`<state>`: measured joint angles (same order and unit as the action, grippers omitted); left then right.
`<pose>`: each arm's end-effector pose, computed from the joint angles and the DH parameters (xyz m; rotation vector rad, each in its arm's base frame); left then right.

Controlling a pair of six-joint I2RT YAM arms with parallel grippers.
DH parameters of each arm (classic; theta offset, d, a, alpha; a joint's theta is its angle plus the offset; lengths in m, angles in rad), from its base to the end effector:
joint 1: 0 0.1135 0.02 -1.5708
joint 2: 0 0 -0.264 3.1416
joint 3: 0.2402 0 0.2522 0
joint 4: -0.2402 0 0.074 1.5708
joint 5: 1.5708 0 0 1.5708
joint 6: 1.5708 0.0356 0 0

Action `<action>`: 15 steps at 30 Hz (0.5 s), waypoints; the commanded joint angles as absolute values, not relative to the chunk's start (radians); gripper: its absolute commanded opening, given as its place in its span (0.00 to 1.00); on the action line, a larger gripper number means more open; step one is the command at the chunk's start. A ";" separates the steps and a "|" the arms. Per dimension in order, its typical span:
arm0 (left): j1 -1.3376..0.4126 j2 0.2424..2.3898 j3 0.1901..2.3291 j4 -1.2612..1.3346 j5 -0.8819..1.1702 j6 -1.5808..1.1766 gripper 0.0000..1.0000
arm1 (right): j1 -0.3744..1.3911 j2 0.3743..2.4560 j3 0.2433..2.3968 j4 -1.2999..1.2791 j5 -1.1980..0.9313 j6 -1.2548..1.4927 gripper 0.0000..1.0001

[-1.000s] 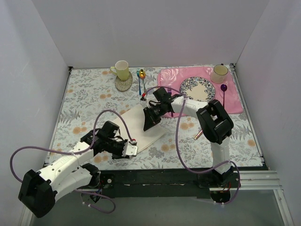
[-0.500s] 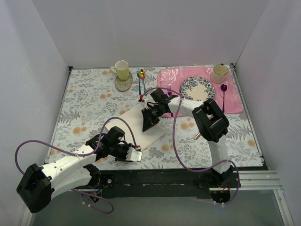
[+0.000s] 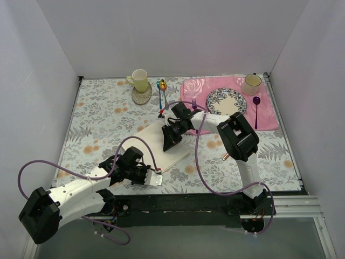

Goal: Fold the napkin into a case and place the utensils inside
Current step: Pick up the top corner of the square folded napkin from the center of the board.

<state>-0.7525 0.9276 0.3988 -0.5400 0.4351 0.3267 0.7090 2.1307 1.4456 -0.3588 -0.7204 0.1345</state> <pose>0.1026 -0.1166 0.1598 1.4927 2.1997 -0.7172 0.3176 0.3033 0.1416 -1.0271 2.5095 1.2248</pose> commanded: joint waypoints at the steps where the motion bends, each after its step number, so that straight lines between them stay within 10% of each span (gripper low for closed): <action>1: -0.759 0.914 0.413 -0.515 0.440 0.316 0.10 | 0.715 2.137 1.485 -0.364 -0.716 0.109 0.20; 15: -0.813 0.968 0.566 -0.672 0.529 0.272 0.00 | 0.721 2.108 1.543 -0.377 -0.816 0.115 0.22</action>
